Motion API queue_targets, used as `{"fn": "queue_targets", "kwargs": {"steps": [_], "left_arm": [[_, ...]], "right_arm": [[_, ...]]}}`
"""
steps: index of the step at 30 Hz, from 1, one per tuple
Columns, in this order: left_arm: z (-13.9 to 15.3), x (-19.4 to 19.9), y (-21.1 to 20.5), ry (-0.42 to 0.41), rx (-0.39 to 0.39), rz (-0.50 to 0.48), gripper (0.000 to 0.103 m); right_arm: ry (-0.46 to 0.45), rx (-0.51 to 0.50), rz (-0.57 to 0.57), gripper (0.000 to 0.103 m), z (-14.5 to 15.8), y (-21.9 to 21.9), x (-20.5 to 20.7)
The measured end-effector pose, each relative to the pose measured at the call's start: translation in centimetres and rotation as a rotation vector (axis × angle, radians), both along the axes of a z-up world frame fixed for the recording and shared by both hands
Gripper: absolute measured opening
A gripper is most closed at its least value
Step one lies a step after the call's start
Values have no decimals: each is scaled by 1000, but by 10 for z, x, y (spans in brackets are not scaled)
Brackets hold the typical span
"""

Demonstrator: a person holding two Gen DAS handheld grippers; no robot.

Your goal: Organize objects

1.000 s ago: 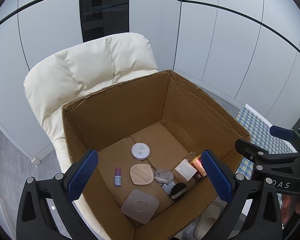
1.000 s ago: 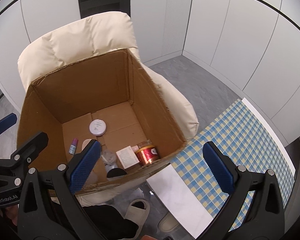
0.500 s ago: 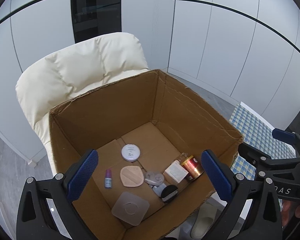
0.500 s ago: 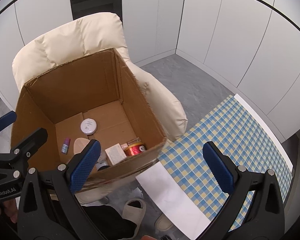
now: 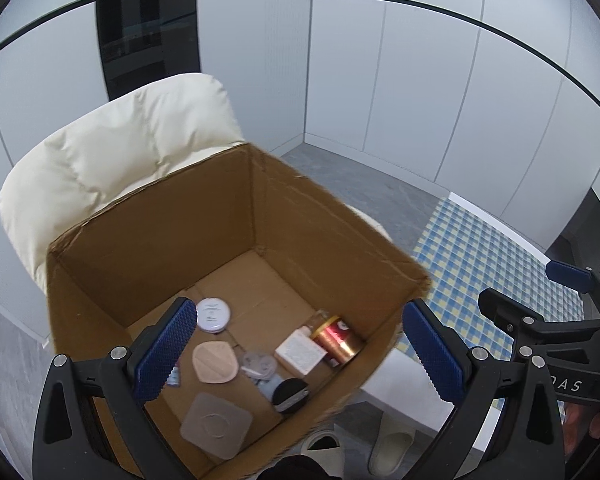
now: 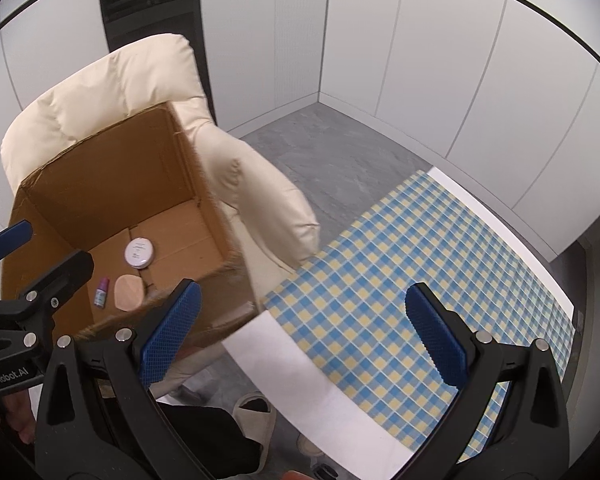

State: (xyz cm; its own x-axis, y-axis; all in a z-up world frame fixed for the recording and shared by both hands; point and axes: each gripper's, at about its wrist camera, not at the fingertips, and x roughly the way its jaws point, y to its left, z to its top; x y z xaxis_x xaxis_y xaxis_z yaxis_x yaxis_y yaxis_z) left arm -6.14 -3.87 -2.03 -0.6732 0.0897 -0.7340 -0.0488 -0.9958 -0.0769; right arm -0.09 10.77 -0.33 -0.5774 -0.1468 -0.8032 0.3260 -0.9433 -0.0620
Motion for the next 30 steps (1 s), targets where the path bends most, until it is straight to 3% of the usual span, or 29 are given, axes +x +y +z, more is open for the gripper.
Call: {"fn": "queue_targets", "kwargs": {"steps": [30], "left_arm": [[3,-8,132,1,-22,-209,102]], "right_arm": [[-1,-10,-235,103,2,142,3]]}}
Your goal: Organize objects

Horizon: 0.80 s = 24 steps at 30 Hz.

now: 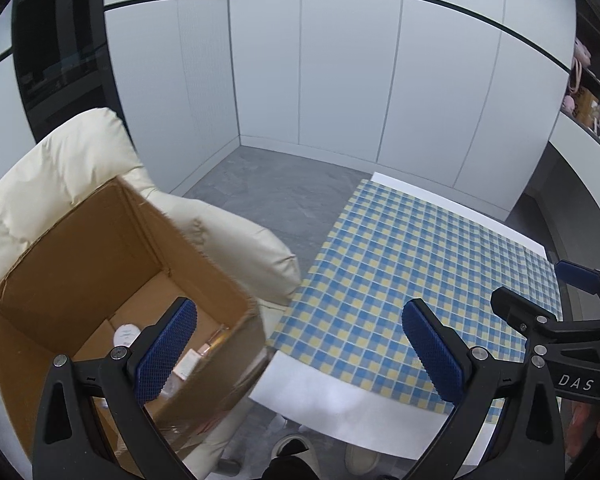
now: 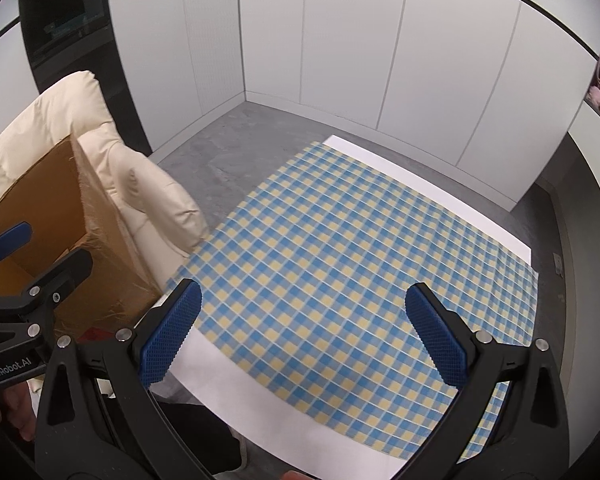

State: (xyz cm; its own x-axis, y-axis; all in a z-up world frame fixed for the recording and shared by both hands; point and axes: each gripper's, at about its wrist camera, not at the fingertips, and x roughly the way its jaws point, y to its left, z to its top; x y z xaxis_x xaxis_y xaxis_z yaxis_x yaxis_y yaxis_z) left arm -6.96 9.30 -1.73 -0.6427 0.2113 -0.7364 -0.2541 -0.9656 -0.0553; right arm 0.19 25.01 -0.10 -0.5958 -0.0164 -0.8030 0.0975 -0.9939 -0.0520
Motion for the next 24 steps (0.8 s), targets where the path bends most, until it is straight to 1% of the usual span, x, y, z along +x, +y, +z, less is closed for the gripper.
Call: {"fn": "queue_targets", "kwargs": {"steps": [12,18,24], "left_arm": [[1,4,46,-7,-17,-73,102],[6,15,54,-51,-6,-64,102],[20,37,52,-59,-21,-52,102]], "right_arm": [[1,-1,-76,103,1,46,8],[-12,-11,-91,103,4,64,18],[-11,-19,-78,103,18,76,40]]}}
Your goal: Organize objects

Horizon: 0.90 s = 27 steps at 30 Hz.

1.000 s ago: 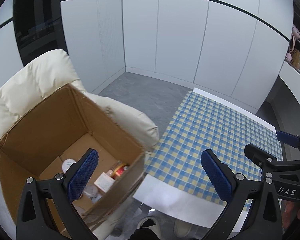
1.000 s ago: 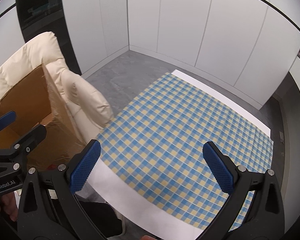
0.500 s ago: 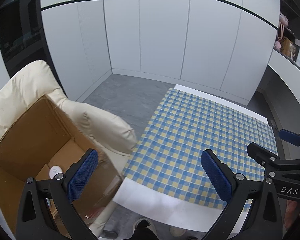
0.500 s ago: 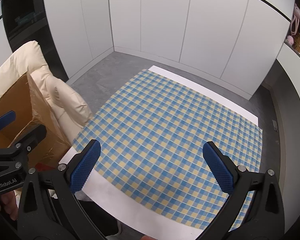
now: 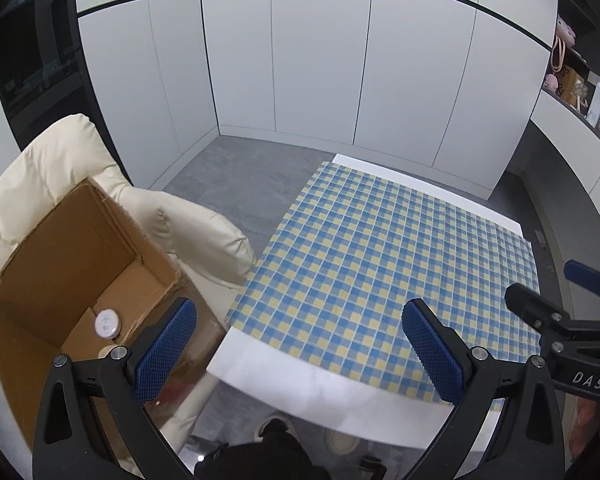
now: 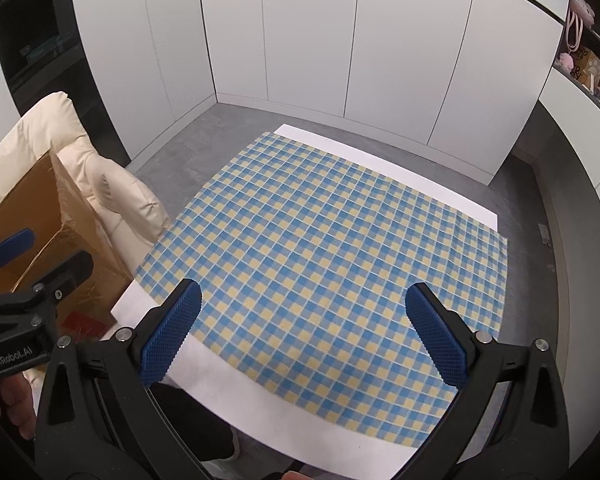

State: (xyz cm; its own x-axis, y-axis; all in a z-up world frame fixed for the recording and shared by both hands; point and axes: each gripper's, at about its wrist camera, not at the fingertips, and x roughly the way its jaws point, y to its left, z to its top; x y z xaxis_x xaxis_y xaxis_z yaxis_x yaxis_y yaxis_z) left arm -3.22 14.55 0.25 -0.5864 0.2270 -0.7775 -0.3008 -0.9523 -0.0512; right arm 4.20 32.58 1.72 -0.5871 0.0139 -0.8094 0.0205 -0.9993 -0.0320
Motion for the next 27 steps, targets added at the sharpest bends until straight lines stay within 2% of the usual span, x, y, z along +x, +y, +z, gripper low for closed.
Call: {"fn": "queue_targets", "kwargs": {"steps": [5,11,16,21,27], "left_arm": [[-2,39,-6,-49,-18,-16,102],[9,79,-25,-12,-41,48,102],[8,100,-39,-15,-55,96,102],[15,102,-39,4,-33,108,102],[10,99,-38,-53,-14,114,102]], "right_arm": [[4,-30,21,103,11,4,25],[-31,-27,41,103,8,5,63],[-59,-53,67,103,7,2,89],[-58,-37,81,103,6,-10,98],[-74,-31,68,103,1,-11,94]]}}
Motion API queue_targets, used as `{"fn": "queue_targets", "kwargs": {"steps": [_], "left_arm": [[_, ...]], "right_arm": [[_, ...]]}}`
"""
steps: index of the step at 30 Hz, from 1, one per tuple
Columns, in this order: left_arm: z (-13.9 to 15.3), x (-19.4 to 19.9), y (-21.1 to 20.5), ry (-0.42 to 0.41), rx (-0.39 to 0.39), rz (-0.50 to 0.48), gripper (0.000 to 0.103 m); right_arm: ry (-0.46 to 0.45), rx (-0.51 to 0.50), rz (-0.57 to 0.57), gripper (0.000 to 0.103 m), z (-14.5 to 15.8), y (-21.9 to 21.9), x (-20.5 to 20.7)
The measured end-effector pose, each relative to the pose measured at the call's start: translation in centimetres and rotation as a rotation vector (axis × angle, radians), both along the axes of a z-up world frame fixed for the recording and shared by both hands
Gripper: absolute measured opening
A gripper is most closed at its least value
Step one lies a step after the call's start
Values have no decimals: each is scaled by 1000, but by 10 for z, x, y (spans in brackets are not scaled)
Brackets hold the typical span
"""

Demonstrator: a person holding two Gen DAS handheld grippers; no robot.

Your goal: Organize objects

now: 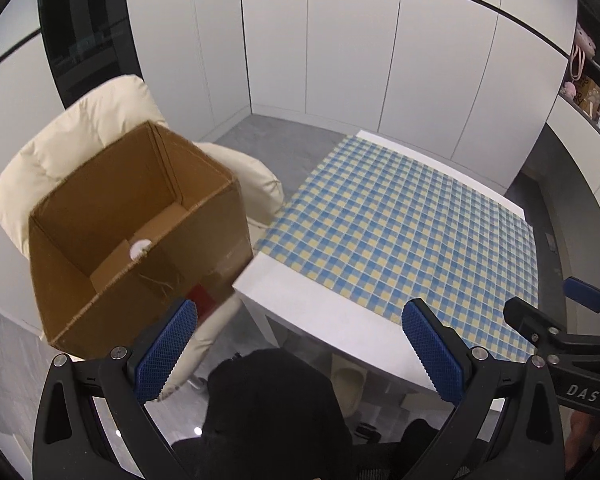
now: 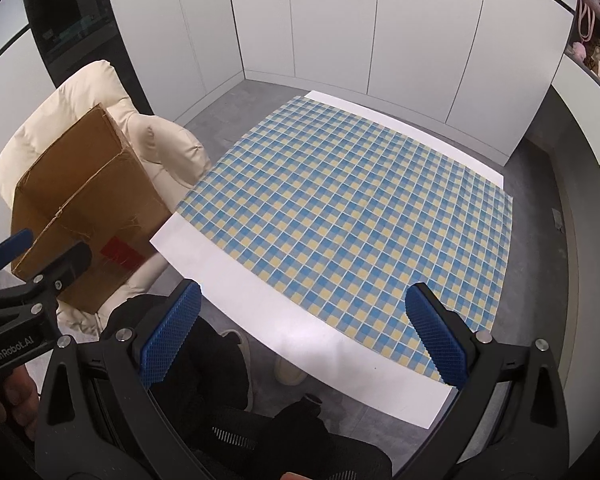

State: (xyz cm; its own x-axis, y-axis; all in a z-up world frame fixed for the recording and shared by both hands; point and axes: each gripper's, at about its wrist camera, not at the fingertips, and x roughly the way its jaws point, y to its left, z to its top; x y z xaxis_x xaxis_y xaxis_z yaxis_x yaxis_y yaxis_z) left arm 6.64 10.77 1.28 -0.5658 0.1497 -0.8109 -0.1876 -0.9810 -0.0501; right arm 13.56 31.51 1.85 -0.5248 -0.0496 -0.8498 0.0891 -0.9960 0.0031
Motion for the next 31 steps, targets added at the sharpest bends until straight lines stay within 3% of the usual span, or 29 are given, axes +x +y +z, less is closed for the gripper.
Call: {"fn": "queue_targets", "kwargs": {"steps": [31], "left_arm": [[2,-1,2,19,-7,-11,102]], "right_arm": [[-1,18,0,103,-3,-3,-3]]}}
